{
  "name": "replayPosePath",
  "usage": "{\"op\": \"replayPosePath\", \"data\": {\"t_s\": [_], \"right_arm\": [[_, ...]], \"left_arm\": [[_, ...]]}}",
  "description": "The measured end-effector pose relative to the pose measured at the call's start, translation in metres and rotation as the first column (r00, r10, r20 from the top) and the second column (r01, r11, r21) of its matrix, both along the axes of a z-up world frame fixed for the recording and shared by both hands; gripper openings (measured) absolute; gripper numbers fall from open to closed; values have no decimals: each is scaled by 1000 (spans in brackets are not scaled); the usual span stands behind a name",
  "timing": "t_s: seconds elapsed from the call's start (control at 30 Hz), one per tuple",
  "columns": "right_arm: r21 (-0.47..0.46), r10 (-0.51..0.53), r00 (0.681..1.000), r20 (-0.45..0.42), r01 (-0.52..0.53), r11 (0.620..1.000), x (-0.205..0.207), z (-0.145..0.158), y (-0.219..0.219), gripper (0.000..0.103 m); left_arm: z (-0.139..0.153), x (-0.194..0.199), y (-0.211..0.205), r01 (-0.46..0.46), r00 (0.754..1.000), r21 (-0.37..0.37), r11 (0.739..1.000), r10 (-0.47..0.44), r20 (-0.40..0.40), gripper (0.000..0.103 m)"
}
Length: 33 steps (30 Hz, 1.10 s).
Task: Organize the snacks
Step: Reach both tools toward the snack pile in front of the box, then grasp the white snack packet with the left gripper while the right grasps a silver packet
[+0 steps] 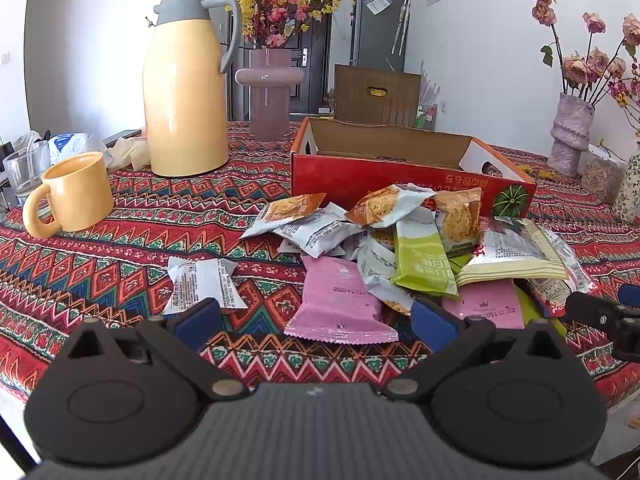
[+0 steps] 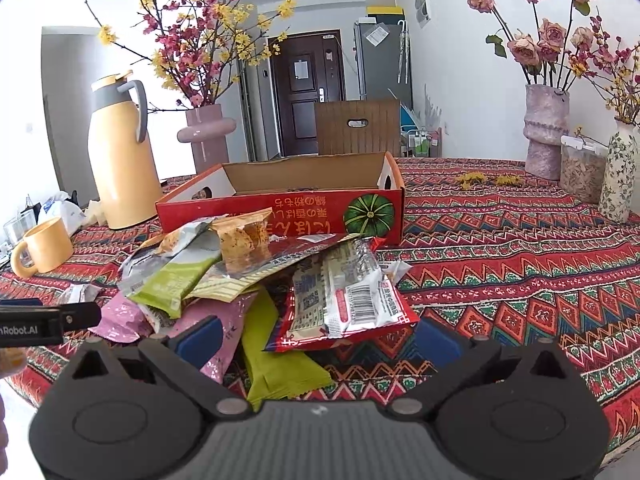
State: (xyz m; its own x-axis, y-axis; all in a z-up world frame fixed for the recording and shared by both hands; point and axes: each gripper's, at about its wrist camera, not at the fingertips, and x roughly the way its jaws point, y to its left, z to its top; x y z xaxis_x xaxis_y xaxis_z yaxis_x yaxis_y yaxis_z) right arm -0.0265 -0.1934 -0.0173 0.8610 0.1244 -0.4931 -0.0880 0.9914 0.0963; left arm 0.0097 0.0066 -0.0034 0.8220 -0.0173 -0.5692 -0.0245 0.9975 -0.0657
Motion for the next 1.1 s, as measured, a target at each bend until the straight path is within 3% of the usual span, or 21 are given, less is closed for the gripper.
{"op": "replayPosePath", "data": {"t_s": [0.3, 0.6, 1.1], "right_arm": [[-69, 17, 1000, -1, -17, 997, 14, 3, -6, 102], [-177, 55, 998, -41, -61, 982, 52, 0, 3, 87], [-297, 91, 989, -114, -121, 947, 95, -21, 21, 77]], "left_arm": [[-3, 12, 1, -8, 998, 28, 1000, 9, -62, 103], [-5, 23, 6, -22, 999, 6, 1000, 22, -48, 103], [-12, 39, 14, -35, 998, 5, 999, 35, -44, 103]]}}
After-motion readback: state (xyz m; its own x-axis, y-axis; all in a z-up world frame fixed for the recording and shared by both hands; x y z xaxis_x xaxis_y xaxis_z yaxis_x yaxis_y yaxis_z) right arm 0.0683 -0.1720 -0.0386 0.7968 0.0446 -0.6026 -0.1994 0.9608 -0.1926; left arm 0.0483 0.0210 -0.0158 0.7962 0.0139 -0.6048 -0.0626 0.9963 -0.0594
